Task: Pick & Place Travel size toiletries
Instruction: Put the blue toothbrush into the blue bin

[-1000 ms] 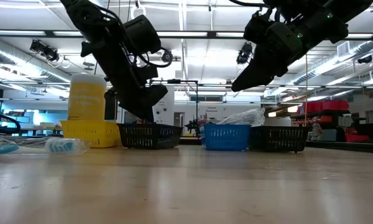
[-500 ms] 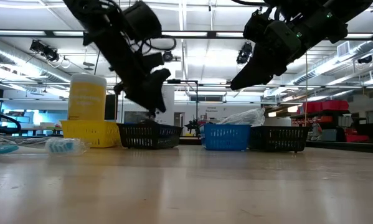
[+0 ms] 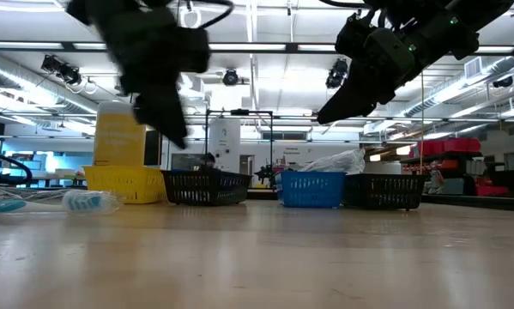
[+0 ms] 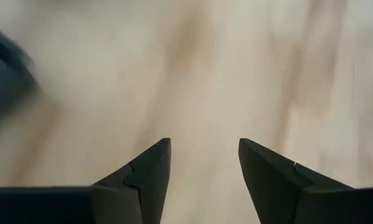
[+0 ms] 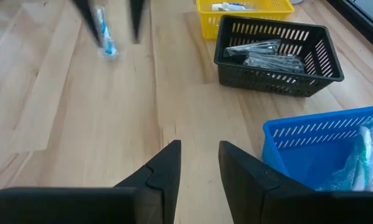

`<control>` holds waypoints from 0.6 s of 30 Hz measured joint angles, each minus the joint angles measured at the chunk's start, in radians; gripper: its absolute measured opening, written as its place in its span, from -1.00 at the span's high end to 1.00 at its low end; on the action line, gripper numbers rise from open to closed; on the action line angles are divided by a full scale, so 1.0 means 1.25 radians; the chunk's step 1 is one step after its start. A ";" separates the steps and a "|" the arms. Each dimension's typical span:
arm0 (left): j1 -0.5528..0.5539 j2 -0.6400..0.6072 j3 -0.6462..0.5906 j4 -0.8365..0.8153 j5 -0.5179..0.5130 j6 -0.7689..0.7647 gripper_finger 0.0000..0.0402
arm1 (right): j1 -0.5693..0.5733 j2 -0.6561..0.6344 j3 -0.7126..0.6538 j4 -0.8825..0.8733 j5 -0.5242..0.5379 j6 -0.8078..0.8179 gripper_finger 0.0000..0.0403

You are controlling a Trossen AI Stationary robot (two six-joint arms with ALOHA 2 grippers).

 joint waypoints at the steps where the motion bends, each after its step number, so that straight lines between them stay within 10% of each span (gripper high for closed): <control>1: -0.024 0.000 0.000 -0.032 0.005 -0.014 0.02 | 0.000 0.000 0.000 0.001 0.000 0.000 0.42; 9: -0.177 0.002 -0.002 -0.218 -0.025 -0.178 0.02 | 0.000 0.000 0.000 0.002 0.000 0.000 0.42; 18: -0.209 0.002 -0.092 -0.128 -0.114 -0.234 0.02 | 0.000 0.000 0.000 0.002 0.000 0.000 0.42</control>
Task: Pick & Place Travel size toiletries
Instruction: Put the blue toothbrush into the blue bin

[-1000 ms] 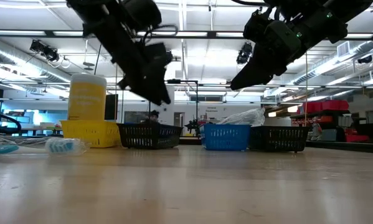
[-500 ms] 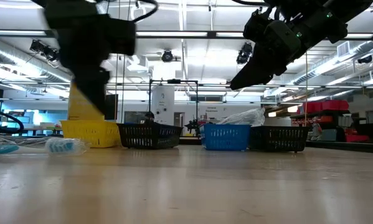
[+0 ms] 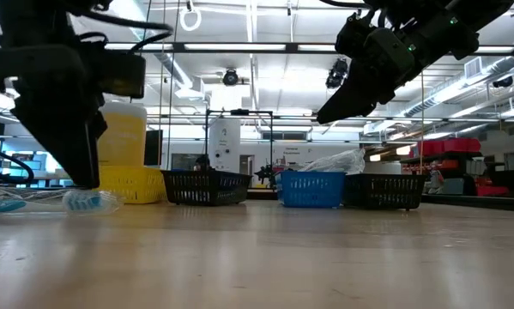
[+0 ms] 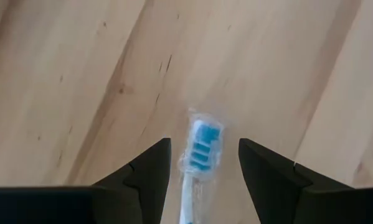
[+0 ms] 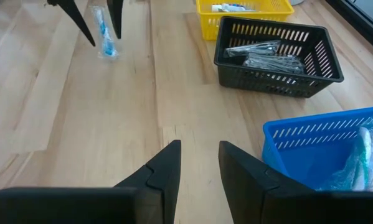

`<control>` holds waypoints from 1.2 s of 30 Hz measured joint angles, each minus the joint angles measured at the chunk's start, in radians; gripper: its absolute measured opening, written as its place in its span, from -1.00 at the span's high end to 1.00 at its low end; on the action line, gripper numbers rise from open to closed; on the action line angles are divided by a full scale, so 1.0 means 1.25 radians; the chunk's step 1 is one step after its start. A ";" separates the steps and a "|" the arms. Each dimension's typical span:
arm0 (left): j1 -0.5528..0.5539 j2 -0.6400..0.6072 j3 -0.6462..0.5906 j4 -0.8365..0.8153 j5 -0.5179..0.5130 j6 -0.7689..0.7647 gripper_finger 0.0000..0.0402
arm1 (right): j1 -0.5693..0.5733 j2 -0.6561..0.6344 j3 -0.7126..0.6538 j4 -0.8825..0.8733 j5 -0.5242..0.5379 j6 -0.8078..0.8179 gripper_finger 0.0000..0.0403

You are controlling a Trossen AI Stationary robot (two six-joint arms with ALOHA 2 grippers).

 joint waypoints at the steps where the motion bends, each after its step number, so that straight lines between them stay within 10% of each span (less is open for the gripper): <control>1: 0.000 0.000 -0.010 0.014 0.000 0.000 0.02 | 0.000 0.000 0.000 0.000 0.000 0.000 0.42; 16: 0.005 -0.002 -0.095 0.073 0.047 -0.035 0.49 | 0.000 0.000 0.000 0.000 0.000 0.000 0.42; 24: 0.037 -0.001 -0.058 0.125 -0.074 -0.026 0.91 | 0.000 0.000 0.000 0.029 0.000 0.000 0.42; 36: 0.126 0.000 0.038 0.624 -0.163 0.570 0.85 | 0.000 0.000 0.000 0.112 -0.025 -0.054 0.40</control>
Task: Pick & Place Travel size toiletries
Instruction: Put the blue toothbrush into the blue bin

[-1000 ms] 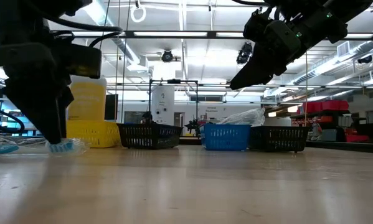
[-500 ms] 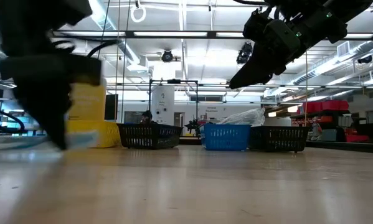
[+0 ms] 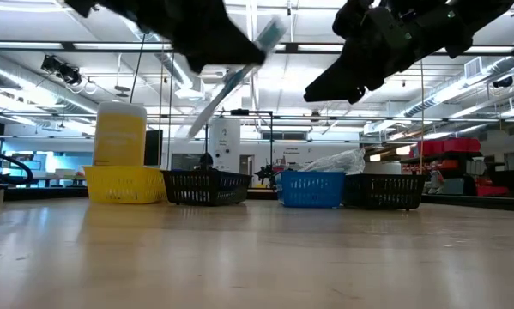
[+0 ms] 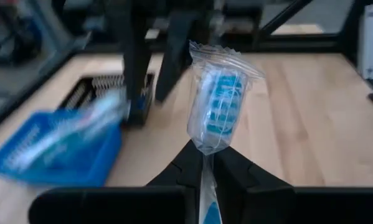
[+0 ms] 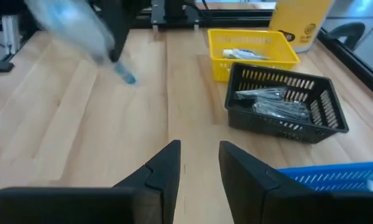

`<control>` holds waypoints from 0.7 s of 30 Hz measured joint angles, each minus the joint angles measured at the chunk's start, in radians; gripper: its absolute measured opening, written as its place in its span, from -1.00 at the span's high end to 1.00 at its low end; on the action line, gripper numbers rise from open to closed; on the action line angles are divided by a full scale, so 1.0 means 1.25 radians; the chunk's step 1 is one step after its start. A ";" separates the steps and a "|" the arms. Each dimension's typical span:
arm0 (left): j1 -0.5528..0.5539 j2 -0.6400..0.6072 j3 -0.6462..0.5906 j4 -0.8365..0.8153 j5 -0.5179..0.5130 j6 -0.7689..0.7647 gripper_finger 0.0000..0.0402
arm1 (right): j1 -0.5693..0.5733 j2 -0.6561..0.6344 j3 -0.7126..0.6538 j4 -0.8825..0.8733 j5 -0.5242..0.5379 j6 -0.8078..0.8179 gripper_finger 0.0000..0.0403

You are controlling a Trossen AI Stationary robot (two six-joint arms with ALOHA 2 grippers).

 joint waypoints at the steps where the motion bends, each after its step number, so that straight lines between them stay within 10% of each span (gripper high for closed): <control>1: 0.010 0.000 0.008 0.008 0.018 0.027 0.86 | 0.000 0.000 0.000 0.000 -0.012 -0.010 0.39; 21: 0.146 0.000 0.030 0.217 0.190 0.209 0.84 | -0.006 0.020 0.000 0.235 -0.102 -0.039 0.01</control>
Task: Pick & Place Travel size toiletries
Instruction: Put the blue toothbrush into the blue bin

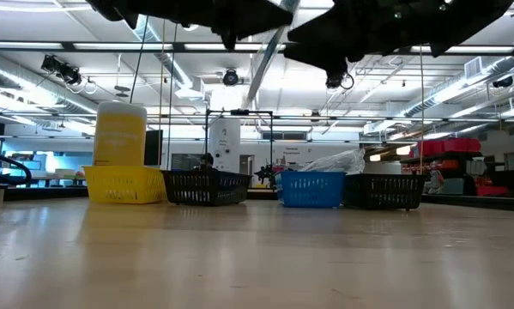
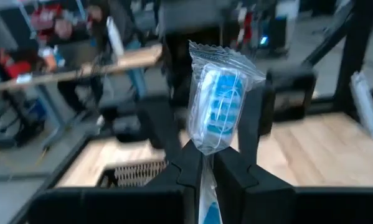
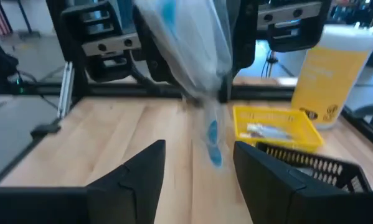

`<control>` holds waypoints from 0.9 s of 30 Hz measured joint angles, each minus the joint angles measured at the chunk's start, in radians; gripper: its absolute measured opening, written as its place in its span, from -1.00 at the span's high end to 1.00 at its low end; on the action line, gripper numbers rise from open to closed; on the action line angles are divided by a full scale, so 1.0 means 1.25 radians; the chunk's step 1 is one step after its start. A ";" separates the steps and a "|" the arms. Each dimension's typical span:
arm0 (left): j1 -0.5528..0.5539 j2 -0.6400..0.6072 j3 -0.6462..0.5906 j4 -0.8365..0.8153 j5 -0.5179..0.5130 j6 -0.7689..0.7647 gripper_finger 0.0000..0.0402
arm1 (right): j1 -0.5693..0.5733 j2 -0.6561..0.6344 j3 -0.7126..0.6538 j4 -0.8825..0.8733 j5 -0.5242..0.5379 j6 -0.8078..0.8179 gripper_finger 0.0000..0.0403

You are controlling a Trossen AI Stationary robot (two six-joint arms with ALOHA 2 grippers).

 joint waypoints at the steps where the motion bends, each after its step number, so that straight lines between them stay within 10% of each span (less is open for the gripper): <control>1: 0.001 0.000 0.000 0.019 0.015 0.008 0.84 | 0.000 0.007 0.000 0.019 -0.001 0.000 0.01; 13: 0.005 0.000 0.000 0.051 0.031 0.022 0.84 | -0.018 0.120 0.000 0.241 -0.033 0.016 0.04; 27: 0.005 0.000 0.000 0.047 0.036 0.016 0.81 | -0.051 0.129 0.000 0.257 -0.125 0.011 0.69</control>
